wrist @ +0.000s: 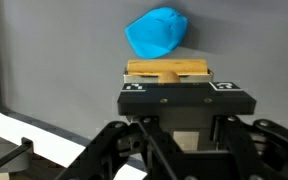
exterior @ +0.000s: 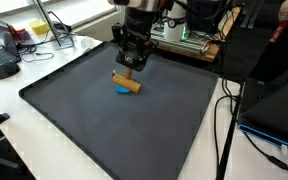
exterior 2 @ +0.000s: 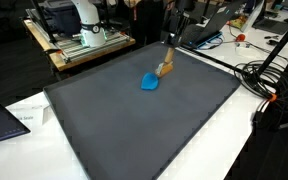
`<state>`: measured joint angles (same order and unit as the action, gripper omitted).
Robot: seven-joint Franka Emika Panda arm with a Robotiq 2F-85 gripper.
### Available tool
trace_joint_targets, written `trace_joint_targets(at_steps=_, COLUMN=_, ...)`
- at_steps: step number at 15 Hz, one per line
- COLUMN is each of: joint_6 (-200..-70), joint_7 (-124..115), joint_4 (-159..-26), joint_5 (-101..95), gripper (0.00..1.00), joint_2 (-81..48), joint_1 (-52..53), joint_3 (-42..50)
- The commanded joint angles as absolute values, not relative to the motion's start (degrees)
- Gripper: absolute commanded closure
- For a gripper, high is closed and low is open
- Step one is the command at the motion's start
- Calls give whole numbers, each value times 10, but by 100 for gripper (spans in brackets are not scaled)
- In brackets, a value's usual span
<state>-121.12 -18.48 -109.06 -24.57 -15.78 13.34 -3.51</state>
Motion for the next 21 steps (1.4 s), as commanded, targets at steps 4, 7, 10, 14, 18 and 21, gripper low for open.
trace_joint_targets(at_steps=4, joint_6=-1133, joint_7=-195, joint_4=-1014, joint_5=-310, gripper=78, joint_2=-215, joint_1=177, joint_3=-40)
trace_joint_targets(at_steps=7, joint_6=-1118, joint_7=-205, joint_4=-997, joint_5=-341, gripper=78, joint_2=-240, joint_1=196, joint_3=-37)
trace_joint_targets(at_steps=10, joint_6=-1106, joint_7=-216, joint_4=-985, joint_5=-366, gripper=78, joint_2=-261, joint_1=209, joint_3=-37)
trace_joint_targets(at_steps=14, joint_6=-1095, joint_7=-223, joint_4=-971, joint_5=-370, gripper=78, joint_2=-283, joint_1=219, joint_3=-39)
trace_joint_targets(at_steps=18, joint_6=-1093, joint_7=-217, joint_4=-960, joint_5=-355, gripper=78, joint_2=-290, joint_1=216, joint_3=-40)
trace_joint_targets(at_steps=21, joint_6=-1100, joint_7=-202, joint_4=-957, joint_5=-321, gripper=78, joint_2=-279, joint_1=200, joint_3=-45)
